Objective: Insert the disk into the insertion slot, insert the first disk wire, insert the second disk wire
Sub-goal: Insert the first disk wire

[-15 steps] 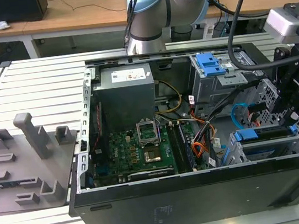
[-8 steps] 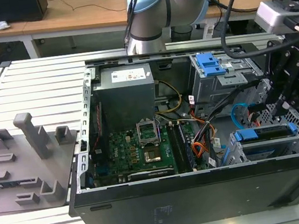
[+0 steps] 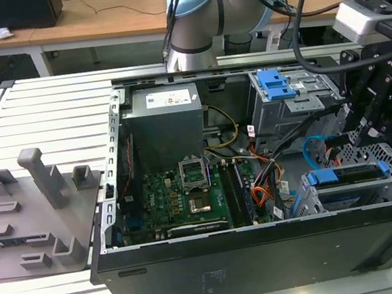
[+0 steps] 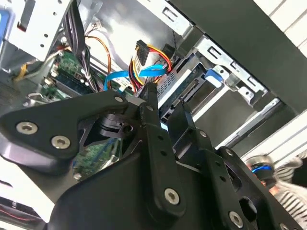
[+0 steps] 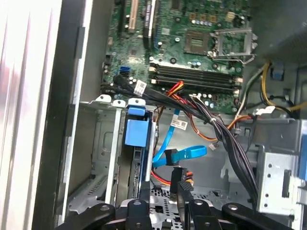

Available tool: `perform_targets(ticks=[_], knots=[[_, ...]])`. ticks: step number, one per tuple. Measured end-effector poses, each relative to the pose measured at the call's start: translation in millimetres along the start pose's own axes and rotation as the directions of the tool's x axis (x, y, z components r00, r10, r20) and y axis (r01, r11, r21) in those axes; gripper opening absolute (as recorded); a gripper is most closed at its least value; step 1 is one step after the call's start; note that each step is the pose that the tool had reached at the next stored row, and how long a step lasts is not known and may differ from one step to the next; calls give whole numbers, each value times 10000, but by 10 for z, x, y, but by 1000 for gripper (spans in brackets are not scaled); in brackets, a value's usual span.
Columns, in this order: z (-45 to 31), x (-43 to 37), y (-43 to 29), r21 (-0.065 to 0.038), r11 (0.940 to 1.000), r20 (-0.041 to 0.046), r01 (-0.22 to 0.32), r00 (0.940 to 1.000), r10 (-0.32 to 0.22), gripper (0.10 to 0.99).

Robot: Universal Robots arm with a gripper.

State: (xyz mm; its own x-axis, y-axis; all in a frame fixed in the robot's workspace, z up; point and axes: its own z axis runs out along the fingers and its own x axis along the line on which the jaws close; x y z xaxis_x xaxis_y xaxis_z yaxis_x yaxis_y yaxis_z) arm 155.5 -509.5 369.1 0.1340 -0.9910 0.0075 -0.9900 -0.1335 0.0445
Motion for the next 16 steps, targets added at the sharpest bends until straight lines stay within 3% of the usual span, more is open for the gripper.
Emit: perform_targets(ticks=[5,16], knots=[[9,-2,16,1,10000,1,4,10000,-4,361],[117,-4,16,1,10000,0,5,10000,-5,361]])
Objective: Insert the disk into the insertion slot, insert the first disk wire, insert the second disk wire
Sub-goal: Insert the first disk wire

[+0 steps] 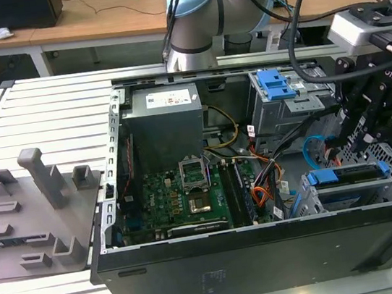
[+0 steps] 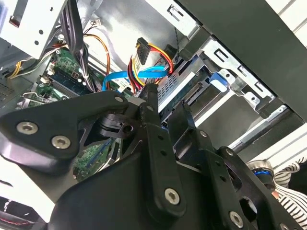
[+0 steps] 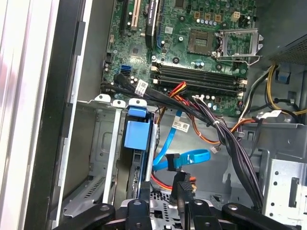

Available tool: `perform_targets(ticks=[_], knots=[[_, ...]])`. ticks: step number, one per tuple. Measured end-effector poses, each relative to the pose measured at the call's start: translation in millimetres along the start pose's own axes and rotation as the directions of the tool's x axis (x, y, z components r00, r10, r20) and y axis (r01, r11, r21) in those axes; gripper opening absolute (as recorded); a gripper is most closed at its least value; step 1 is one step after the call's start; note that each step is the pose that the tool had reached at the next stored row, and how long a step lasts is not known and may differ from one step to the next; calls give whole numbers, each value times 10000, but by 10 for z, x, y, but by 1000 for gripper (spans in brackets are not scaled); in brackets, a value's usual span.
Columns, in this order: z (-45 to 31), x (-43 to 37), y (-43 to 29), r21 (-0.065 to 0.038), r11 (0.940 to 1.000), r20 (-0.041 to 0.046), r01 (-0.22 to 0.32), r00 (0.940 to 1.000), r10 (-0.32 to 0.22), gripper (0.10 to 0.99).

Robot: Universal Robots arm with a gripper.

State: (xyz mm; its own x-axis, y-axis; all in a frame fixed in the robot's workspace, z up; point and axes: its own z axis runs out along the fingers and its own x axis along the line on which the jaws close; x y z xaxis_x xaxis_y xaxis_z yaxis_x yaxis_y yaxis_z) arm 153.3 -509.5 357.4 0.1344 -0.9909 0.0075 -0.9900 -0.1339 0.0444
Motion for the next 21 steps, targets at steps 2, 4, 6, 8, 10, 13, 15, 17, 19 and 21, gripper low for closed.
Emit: perform_targets(ticks=[2,4,6,8,10,13,15,17,19,21], knots=[[16,0,-1,0,10000,-1,-1,10000,1,361],[20,-2,-1,0,10000,-1,-1,10000,1,361],[2,-4,1,13,10000,-3,0,10000,0,361],[-42,-3,6,32,10000,-5,0,10000,0,361],[-62,-9,14,44,10000,-4,-1,10000,1,361],[-57,-61,17,44,10000,-7,-5,10000,5,361],[-35,-111,13,44,10000,-8,-26,10000,26,361],[-11,-114,18,38,9999,-50,-94,9999,94,361],[10,-116,24,29,9998,-110,-205,9997,205,361],[45,-119,44,25,9996,-134,-281,9995,281,361]])
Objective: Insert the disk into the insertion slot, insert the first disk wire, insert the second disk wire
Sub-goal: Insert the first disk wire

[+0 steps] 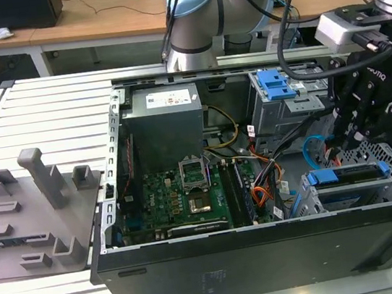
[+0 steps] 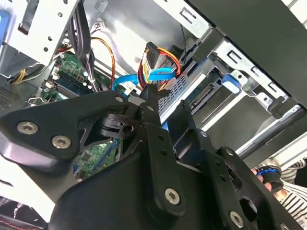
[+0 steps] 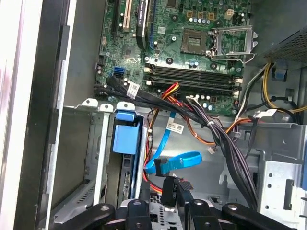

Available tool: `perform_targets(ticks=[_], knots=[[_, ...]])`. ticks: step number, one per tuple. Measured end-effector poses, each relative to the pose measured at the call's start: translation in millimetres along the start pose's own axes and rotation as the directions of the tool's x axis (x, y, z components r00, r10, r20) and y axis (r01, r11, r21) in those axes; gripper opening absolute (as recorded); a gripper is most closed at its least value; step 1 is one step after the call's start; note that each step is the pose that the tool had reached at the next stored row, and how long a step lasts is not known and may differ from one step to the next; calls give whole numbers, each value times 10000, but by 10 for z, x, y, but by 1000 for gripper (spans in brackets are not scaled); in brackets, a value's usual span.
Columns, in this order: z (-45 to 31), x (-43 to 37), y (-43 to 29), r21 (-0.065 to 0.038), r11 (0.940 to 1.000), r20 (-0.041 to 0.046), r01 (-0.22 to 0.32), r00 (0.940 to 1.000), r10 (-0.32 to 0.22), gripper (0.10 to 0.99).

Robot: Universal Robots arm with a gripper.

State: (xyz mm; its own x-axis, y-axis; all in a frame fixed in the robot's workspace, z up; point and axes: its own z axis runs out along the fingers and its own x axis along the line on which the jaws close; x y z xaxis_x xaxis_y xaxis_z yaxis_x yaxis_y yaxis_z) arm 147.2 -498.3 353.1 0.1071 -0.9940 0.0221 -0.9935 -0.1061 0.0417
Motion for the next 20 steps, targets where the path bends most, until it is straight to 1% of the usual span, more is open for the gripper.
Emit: perform_targets(ticks=[4,8,9,10,11,18,20], knots=[[22,-7,11,0,10000,0,0,10000,0,361],[21,-7,12,-1,10000,-5,0,10000,0,349],[22,-7,11,0,10000,-5,0,10000,0,220],[21,-7,12,0,10000,-5,0,10000,0,220],[22,-7,12,-1,10000,-5,0,10000,0,169],[22,-7,8,-2,10000,-8,0,10000,0,169],[20,-3,-28,-2,10000,-7,0,10000,0,169]])
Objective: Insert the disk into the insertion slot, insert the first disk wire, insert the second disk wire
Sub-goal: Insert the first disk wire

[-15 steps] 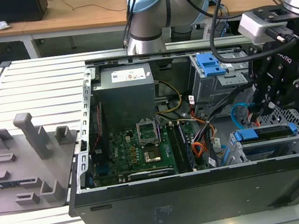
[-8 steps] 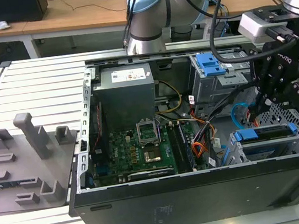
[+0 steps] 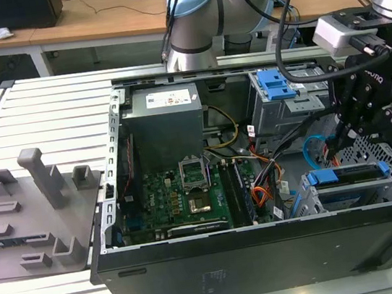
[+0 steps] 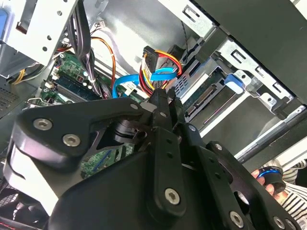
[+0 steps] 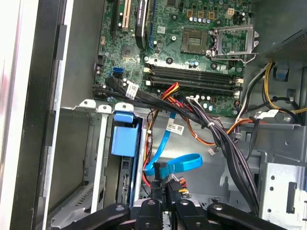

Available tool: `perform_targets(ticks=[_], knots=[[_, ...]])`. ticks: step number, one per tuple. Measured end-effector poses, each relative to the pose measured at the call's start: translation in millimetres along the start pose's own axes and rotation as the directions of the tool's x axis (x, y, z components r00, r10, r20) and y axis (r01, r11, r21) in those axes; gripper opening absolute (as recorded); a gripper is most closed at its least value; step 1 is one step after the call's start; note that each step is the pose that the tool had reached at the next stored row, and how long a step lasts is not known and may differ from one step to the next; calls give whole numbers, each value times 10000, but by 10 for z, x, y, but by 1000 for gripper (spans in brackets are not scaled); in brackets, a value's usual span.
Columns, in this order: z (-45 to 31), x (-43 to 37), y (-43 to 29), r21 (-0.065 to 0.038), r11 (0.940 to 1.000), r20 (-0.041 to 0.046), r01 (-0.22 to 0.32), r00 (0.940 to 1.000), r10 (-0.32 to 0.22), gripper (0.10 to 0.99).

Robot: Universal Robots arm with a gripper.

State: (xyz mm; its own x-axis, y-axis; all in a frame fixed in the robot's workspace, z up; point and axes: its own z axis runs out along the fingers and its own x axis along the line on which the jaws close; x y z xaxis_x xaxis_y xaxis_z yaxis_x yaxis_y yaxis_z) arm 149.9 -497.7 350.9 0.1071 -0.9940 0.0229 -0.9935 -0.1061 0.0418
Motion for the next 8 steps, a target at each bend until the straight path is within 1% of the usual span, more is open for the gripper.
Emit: perform_targets(ticks=[1,8], knots=[[-2,4,-38,-1,10000,0,1,10000,-1,169],[-2,10,-43,-1,10000,-1,0,10000,0,169]])
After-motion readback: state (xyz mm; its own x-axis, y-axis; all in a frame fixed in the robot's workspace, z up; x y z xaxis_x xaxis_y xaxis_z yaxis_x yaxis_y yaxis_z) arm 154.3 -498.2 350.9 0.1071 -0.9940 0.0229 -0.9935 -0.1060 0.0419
